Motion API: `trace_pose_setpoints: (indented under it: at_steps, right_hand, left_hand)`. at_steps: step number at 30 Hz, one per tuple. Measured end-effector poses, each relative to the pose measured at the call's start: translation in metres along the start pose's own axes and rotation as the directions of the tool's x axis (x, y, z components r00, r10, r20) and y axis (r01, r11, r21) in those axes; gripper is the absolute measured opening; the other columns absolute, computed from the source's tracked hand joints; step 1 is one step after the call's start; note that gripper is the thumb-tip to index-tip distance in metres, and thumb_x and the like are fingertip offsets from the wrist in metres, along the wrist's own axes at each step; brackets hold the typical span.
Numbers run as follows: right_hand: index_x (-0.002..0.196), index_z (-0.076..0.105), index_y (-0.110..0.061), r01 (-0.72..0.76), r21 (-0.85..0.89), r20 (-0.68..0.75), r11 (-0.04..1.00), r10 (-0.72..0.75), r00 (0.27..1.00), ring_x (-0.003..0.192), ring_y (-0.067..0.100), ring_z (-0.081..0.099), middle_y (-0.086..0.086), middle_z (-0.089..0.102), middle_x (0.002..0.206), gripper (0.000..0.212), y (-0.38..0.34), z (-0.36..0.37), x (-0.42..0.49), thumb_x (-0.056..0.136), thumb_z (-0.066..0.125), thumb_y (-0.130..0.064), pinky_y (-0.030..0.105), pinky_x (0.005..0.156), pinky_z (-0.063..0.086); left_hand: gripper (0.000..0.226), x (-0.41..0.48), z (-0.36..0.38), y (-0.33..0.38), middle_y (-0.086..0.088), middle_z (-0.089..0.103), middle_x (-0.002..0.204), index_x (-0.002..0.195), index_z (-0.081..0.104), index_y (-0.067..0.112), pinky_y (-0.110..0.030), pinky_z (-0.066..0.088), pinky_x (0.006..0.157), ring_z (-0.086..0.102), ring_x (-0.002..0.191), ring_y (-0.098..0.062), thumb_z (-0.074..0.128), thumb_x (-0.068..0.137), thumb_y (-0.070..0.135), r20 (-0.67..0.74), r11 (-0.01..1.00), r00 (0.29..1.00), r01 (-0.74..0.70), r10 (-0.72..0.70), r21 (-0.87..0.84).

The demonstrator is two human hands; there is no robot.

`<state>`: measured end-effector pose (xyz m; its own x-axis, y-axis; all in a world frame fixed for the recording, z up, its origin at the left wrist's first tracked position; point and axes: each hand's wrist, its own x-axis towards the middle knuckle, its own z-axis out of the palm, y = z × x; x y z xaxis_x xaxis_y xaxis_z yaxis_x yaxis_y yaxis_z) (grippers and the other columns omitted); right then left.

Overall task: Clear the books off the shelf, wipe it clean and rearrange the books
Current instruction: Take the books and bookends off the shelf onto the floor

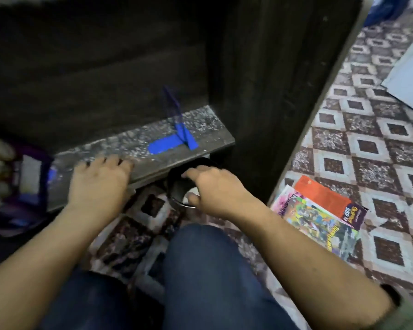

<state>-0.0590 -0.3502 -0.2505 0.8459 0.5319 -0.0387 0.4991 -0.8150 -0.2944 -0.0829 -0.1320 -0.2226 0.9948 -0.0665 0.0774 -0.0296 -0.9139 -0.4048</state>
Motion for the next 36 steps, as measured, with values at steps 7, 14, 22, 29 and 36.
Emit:
trace_pose_setpoints:
  at_steps: [7,14,22,29,36]
  right_hand:
    - [0.13,0.05,-0.02,0.314,-0.112,-0.033,0.943,-0.319,0.947,0.113,0.029,0.057,0.007,0.059,0.125,0.043,-0.137,-0.025,0.08,0.09,0.055,-0.035,0.039,0.088,0.047]
    - [0.133,0.05,-0.021,0.493,-0.231,-0.12,0.839,-0.527,0.841,0.118,0.027,0.052,0.004,0.048,0.135,0.048,-0.233,-0.017,0.142,0.088,0.058,-0.033,0.038,0.089,0.044]
    - [0.155,0.003,-0.02,0.544,-0.183,-0.17,0.819,-0.571,0.803,0.134,0.026,0.04,0.004,0.016,0.16,0.093,-0.293,-0.008,0.182,0.085,0.065,-0.02,0.042,0.098,0.04]
    - [0.154,0.006,-0.03,0.583,-0.136,-0.161,0.801,-0.599,0.785,0.133,0.026,0.039,0.001,0.01,0.162,0.087,-0.316,-0.02,0.198,0.086,0.055,-0.006,0.044,0.096,0.04]
    - [0.147,0.03,-0.02,0.614,-0.069,-0.185,0.787,-0.615,0.767,0.135,0.023,0.04,-0.002,0.028,0.157,0.067,-0.316,-0.037,0.198,0.087,0.058,-0.008,0.036,0.1,0.036]
  left_hand:
    - [0.073,-0.061,-0.011,-0.158,-0.027,0.052,0.114,0.112,0.061,0.001,-0.056,0.04,0.081,0.045,0.107,-0.045,0.09,0.052,0.032,-0.217,0.919,0.893,0.383,-0.394,-0.093]
    - [0.102,-0.091,0.009,-0.228,-0.03,0.041,0.136,0.136,0.04,-0.005,-0.059,0.039,0.098,0.04,0.124,-0.045,0.091,0.054,0.026,-0.256,0.897,0.862,0.4,-0.438,-0.187]
    - [0.074,-0.095,0.019,-0.246,-0.016,0.055,0.135,0.131,0.055,0.004,-0.056,0.03,0.108,0.052,0.123,-0.033,0.083,0.063,0.01,-0.36,0.865,0.791,0.412,-0.495,-0.285]
    - [0.066,-0.096,0.028,-0.251,-0.017,0.054,0.134,0.133,0.05,0.004,-0.05,0.036,0.109,0.047,0.127,-0.034,0.078,0.074,0.007,-0.348,0.755,0.698,0.433,-0.626,-0.492]
    - [0.058,-0.091,0.027,-0.252,-0.014,0.059,0.13,0.126,0.06,0.004,-0.042,0.039,0.107,0.048,0.129,-0.029,0.08,0.072,0.008,-0.358,0.733,0.676,0.412,-0.644,-0.542]
